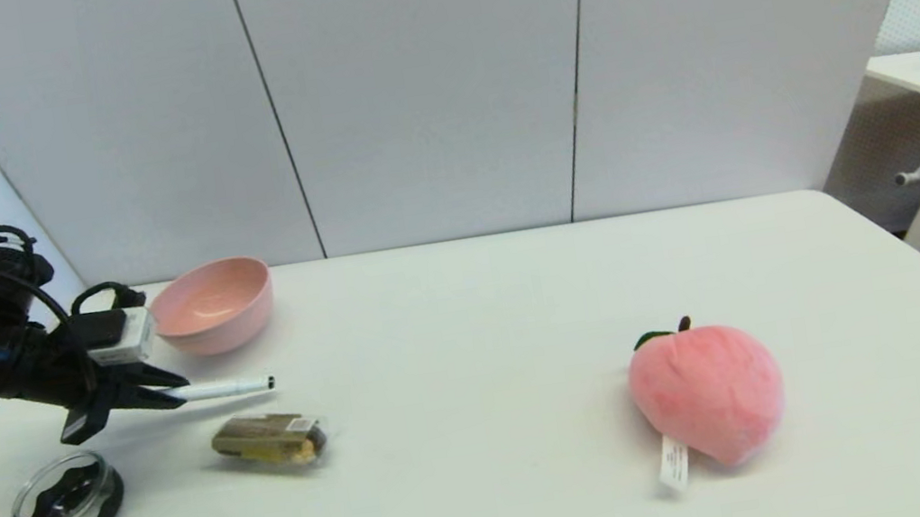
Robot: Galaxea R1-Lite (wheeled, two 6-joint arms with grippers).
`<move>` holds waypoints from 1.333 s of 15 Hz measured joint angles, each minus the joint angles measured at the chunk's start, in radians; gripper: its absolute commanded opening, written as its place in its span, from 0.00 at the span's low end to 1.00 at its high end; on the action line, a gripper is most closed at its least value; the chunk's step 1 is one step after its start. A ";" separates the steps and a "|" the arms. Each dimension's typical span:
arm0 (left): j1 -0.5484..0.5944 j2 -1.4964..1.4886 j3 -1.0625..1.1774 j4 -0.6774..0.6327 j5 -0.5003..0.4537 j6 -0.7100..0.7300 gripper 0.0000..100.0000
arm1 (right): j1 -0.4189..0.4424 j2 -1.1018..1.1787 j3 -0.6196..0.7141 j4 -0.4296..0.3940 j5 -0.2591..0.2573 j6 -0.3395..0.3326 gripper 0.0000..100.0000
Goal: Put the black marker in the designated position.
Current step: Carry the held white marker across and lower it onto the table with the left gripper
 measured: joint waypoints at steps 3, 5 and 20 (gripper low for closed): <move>0.004 0.022 -0.001 -0.013 -0.016 0.000 0.00 | 0.000 0.000 0.000 0.000 0.001 0.000 1.00; 0.004 0.033 -0.003 -0.016 -0.017 -0.001 0.00 | 0.000 0.000 0.000 0.000 0.000 0.000 1.00; 0.004 -0.006 -0.024 -0.013 -0.013 -0.051 1.00 | 0.000 0.000 0.000 0.000 0.000 0.000 1.00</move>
